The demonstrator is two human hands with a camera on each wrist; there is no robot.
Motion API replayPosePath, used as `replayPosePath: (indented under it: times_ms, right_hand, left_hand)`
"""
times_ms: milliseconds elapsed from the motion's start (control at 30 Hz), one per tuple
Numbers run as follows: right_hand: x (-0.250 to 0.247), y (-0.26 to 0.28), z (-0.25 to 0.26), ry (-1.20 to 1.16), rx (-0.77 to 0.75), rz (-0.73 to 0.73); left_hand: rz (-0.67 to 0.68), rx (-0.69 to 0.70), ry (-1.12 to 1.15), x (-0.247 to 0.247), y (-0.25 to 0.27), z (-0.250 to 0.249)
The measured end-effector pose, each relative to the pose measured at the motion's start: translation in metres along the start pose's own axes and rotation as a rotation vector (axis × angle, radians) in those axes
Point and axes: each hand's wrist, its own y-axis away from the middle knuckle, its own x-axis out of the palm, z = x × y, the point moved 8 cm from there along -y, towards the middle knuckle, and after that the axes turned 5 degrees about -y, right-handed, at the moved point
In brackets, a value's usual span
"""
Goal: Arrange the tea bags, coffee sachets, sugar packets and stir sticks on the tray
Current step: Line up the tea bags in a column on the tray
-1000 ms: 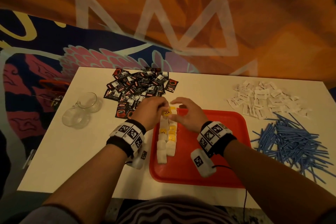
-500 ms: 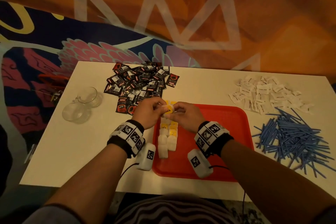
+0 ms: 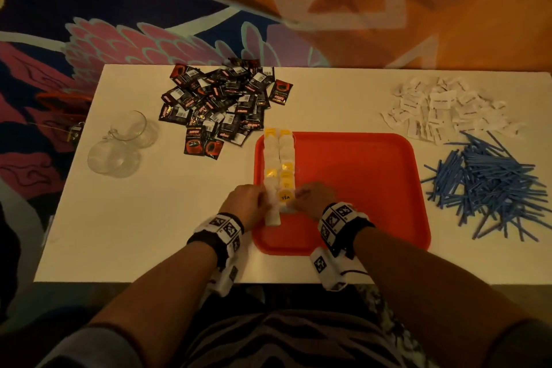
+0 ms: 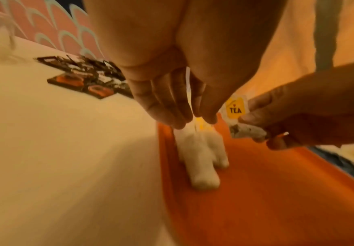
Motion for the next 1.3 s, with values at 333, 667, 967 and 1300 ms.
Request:
replayPosePath:
  times_ms: [333, 667, 967, 1300]
  right_hand:
    - [0.038, -0.004, -0.043, 0.053, 0.162, -0.056]
    - [0.038, -0.01, -0.05, -0.074, 0.188, -0.148]
    - [0.029, -0.016, -0.044, -0.084, 0.129, -0.145]
    - [0.009, -0.025, -0.026, -0.158, 0.069, -0.107]
  left_hand:
    - [-0.064, 0.322, -0.357, 0.068, 0.015, -0.011]
    - [-0.123, 0.457, -0.395, 0.066, 0.015, -0.011]
    - [-0.153, 0.228, -0.298, 0.045, -0.002, 0.002]
    - [-0.195, 0.004, 0.057, 0.028, -0.015, 0.015]
